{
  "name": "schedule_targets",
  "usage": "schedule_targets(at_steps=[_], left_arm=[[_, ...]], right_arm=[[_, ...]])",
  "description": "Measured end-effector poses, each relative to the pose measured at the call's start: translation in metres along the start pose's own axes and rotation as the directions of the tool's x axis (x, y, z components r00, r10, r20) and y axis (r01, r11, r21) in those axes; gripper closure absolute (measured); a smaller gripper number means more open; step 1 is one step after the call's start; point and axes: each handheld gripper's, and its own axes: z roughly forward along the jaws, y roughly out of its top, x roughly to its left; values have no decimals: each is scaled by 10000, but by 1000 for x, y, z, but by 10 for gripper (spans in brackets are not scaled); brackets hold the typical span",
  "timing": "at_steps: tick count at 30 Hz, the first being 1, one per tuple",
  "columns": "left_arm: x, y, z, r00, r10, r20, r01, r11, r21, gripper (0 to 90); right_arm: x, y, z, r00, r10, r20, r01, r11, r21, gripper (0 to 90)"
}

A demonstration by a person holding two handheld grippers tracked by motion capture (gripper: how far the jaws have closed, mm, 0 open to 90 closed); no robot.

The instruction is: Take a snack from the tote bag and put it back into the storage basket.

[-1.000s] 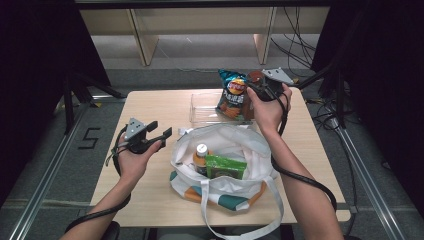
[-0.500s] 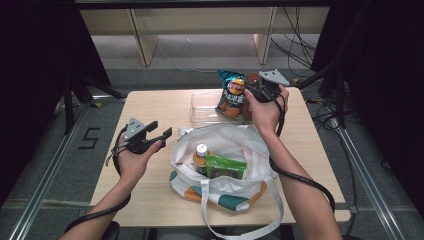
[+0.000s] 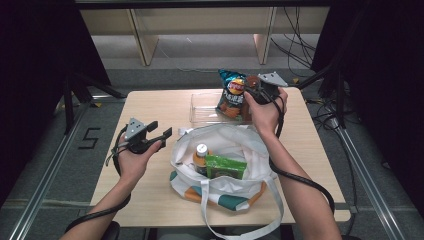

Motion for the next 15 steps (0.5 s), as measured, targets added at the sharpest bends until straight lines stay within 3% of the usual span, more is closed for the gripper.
schedule_targets(at_steps=[1,5,6,15], left_arm=[[0,0,0,10000,13,3,-13,10000,-2,358],[0,0,0,10000,-7,-3,7,10000,13,358],[0,0,0,10000,-1,3,1,10000,1,358],[0,0,0,10000,15,19,-15,10000,3,358]], right_arm=[[2,0,0,9998,208,31,-209,9997,116,388],[-1,-3,2,9998,-190,-1,190,9998,16,388],[0,-4,1,10000,75,40,-76,9999,72,388],[-2,-4,2,9999,128,39,-129,9998,157,387]])
